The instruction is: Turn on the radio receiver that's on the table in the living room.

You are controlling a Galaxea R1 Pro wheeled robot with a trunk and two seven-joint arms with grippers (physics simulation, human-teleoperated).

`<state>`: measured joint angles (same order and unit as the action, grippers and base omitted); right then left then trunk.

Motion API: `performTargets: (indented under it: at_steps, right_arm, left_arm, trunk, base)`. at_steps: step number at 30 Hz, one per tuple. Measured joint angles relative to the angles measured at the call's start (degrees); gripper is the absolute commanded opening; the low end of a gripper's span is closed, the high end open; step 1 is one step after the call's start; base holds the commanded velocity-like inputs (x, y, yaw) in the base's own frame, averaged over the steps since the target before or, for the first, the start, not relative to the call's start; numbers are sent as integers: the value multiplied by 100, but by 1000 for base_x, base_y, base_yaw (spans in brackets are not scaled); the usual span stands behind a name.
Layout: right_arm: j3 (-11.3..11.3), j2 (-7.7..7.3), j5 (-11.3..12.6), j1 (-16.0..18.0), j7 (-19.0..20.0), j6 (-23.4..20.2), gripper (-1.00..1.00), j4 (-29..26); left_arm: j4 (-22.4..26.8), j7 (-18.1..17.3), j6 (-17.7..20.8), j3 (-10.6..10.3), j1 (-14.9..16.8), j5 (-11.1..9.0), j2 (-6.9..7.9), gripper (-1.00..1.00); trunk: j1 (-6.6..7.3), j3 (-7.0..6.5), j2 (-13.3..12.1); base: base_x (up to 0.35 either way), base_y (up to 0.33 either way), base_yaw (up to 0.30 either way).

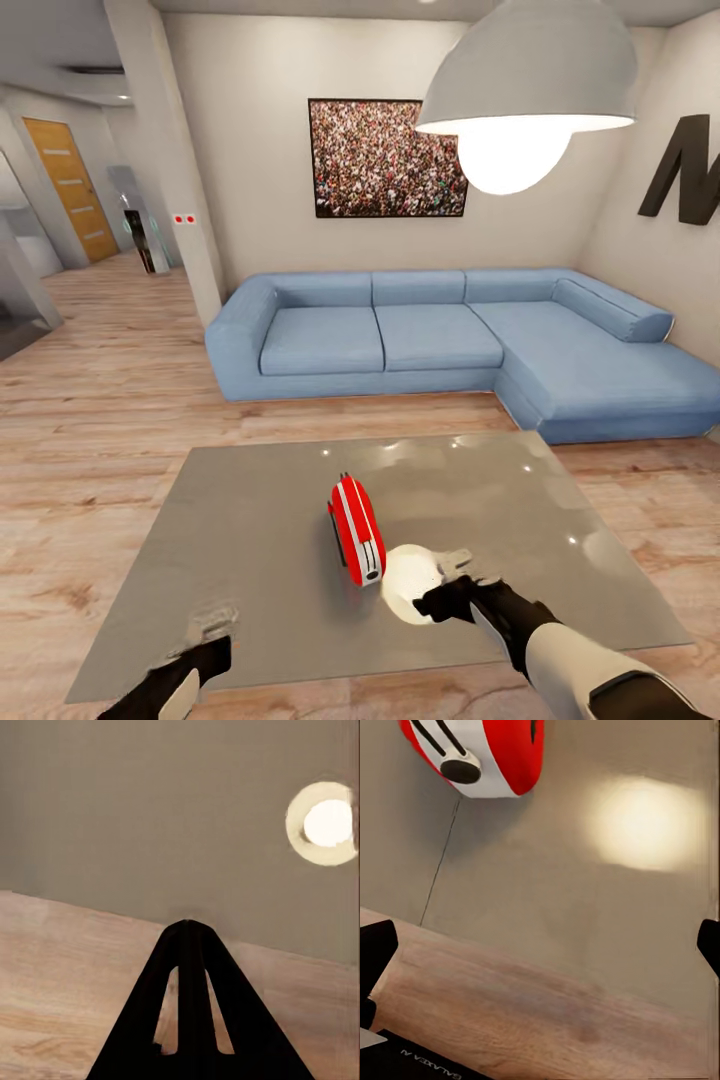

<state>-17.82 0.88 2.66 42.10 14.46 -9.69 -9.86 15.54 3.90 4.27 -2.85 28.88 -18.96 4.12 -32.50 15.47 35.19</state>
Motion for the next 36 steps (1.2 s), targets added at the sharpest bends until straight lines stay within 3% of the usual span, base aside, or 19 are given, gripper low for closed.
performTargets:
  at_steps: [3, 5, 8, 10, 13, 16, 23, 27, 32, 36]
  right_arm:
    - [1, -1, 55, -6, -317, 503, 100, 590]
    - [3, -4, 211, -38, -483, 850, 100, 1000]
    - [3, -22, 435, -239, -745, 1224, 100, 1288]
    - [5, -33, 495, -453, -950, 1338, 100, 1356]
    - [7, -49, 538, -864, -1283, 1454, 100, 1408]
    - [7, -69, 555, -1192, -1427, 1523, 100, 1422]
    - [4, -70, 555, -1840, -1553, 1534, 100, 1426]
    - [-5, -63, 543, -2031, -1573, 1514, 100, 1426]
    - [-23, -62, 542, -2083, -1577, 1499, 100, 1425]
    - [-25, -58, 556, -2090, -1578, 1497, 100, 1425]
  left_arm:
    - [-1059, -17, -849, 9, -1, 103, 109, -100]
    - [-1569, -28, -1153, 8, -8, 118, 186, -100]
    - [-1879, -76, -1379, 8, -108, 127, 292, -100]
    - [-1948, -199, -1446, 5, -252, 132, 368, -100]
    - [-2001, -676, -1536, 5, -517, 136, 501, -100]
    - [-2015, -1017, -1849, 4, -818, 138, 548, -100]
    - [-2021, -1178, -2429, 1, -1450, 139, 529, -100]
    - [-2021, -1188, -2604, 2, -1673, 157, 515, -100]
    - [-2020, -1289, -2667, -3, -1800, 420, 492, -100]
    - [-2019, -1842, -2672, -2, -1821, 815, 475, -100]
  trunk:
    - [66, -53, -120]
    - [110, -90, -200]
    - [176, -143, -320]
    - [220, -180, -401]
    - [286, -233, -521]
    - [352, -287, -641]
    - [506, -413, -922]
    - [593, -485, -1082]
    - [672, -550, -1227]
    - [672, -550, -1227]
  base:
    - [0, 0, 0]
    - [0, 0, 0]
    - [0, 0, 0]
    - [0, 0, 0]
    - [0, 0, 0]
    - [0, 0, 0]
    - [0, 0, 0]
    - [0, 0, 0]
    - [0, 0, 0]
    - [0, 0, 0]
